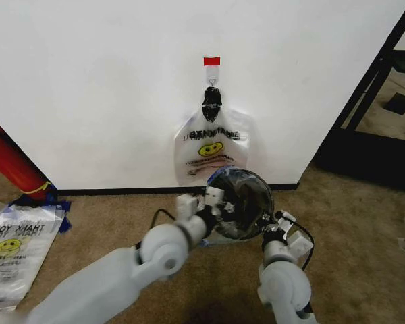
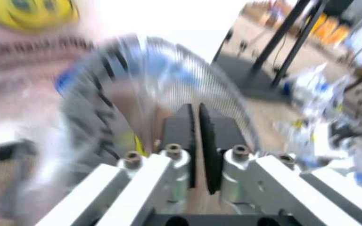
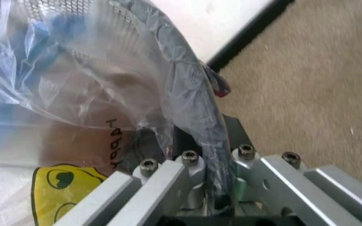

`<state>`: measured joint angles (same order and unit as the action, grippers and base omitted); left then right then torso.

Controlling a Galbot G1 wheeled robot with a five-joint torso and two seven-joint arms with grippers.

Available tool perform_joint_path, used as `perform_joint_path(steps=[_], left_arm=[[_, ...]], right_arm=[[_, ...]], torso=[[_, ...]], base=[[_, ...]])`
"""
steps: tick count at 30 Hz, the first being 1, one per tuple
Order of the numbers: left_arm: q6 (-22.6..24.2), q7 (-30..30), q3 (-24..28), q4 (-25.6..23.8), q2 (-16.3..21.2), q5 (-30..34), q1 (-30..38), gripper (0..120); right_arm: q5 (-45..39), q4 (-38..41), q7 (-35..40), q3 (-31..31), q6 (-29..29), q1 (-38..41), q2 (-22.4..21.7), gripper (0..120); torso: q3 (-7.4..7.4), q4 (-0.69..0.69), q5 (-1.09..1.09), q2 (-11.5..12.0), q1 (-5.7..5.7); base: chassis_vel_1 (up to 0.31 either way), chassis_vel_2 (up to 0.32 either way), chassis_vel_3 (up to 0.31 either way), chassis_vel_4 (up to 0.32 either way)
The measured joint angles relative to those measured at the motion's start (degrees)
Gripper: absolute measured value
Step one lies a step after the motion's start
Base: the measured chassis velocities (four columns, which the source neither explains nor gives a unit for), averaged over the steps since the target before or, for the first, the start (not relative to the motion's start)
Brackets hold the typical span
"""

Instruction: Pick up the garbage bag from the wall and place it over the trash bin.

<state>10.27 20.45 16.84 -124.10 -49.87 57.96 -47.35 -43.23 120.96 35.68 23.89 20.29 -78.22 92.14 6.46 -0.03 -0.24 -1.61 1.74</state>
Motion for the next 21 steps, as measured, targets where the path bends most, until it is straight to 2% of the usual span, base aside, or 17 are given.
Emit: perform_joint_path(steps=[1, 2, 3, 4, 6, 9, 11, 12, 14, 19, 21], left_arm=[[-0.29, -0.15, -0.3, -0.13, 0.03, -0.2, -0.36, 10], [-2.43, -1.11, -2.99, -0.91, -0.02, -1.2, -3.45, 18], [-3.25, -1.39, -4.55, -1.17, -0.13, -1.52, -5.07, 21], [-4.47, -1.65, -7.19, -1.34, -0.36, -2.22, -7.88, 26], [-4.83, -1.71, -8.01, -1.34, -0.42, -2.46, -8.85, 27], [-7.43, -1.87, -13.99, -1.24, -1.11, -4.85, -16.8, 42], [-8.07, -1.87, -15.98, -1.33, -1.5, -5.88, -19.6, 47], [-8.53, -1.8, -17.67, -1.61, -1.92, -7.01, -21.83, 54], [-8.61, -1.78, -17.97, -1.68, -2.01, -7.27, -22.21, 54], [-9.67, -0.6, -24.97, -3.37, -4.82, -11.85, -29.18, 79], [-9.63, -0.37, -26.22, -3.87, -5.4, -11.98, -30.26, 83]], right_arm=[[-0.27, 0.08, 0.15, 0.15, 0.08, -0.03, 0.0, 0], [-2.37, 0.82, 1.47, 1.64, 0.96, -0.57, 0.0, 0], [-3.37, 1.05, 2.25, 2.1, 1.51, -0.7, 0.0, 0], [-4.7, 1.31, 3.55, 2.4, 2.35, -0.74, 0.0, 0], [-5.15, 1.38, 4.08, 2.45, 2.75, -0.73, 0.0, 0], [-6.02, 1.24, 5.75, 1.63, 4.73, -0.67, 0.0, 0], [-6.03, 0.7, 5.81, 1.05, 5.23, -0.59, 0.0, 0], [-6.41, -0.07, 5.91, 0.38, 5.82, -0.36, 0.0, 0], [-6.47, -0.15, 5.93, 0.34, 5.88, -0.32, 0.0, 0], [-9.0, -5.11, 7.36, -2.49, 10.1, 3.71, 0.0, 0], [-10.04, -6.35, 8.25, -3.25, 11.62, 5.08, 0.0, 0]], torso=[[0.0, 0.0, 0.0, 0.0, 0.0], [0.0, -0.05, 0.01, 0.0, 0.0], [0.0, -0.08, -0.01, 0.0, 0.0], [0.0, -0.07, 0.0, 0.0, 0.0], [0.0, -0.05, 0.02, 0.0, 0.0], [0.0, -0.01, 0.0, 0.0, 0.0], [0.0, 0.0, 0.0, 0.0, 0.0], [0.0, -0.02, 0.01, 0.0, 0.0], [0.0, -0.02, 0.01, 0.0, 0.0], [0.0, -0.02, 0.01, 0.0, 0.0], [0.0, -0.02, 0.01, 0.0, 0.0]], base=[[0.0, 0.0, 0.0, 0.0], [0.0, 0.0, 0.0, 0.0], [0.0, 0.0, 0.0, 0.0], [0.0, 0.0, 0.0, 0.0], [0.0, 0.0, 0.0, 0.0], [0.0, 0.0, 0.0, 0.0], [0.0, 0.0, 0.0, 0.0], [0.0, 0.0, 0.0, 0.0], [0.0, 0.0, 0.0, 0.0], [0.0, 0.0, 0.0, 0.0], [0.0, 0.0, 0.0, 0.0]])
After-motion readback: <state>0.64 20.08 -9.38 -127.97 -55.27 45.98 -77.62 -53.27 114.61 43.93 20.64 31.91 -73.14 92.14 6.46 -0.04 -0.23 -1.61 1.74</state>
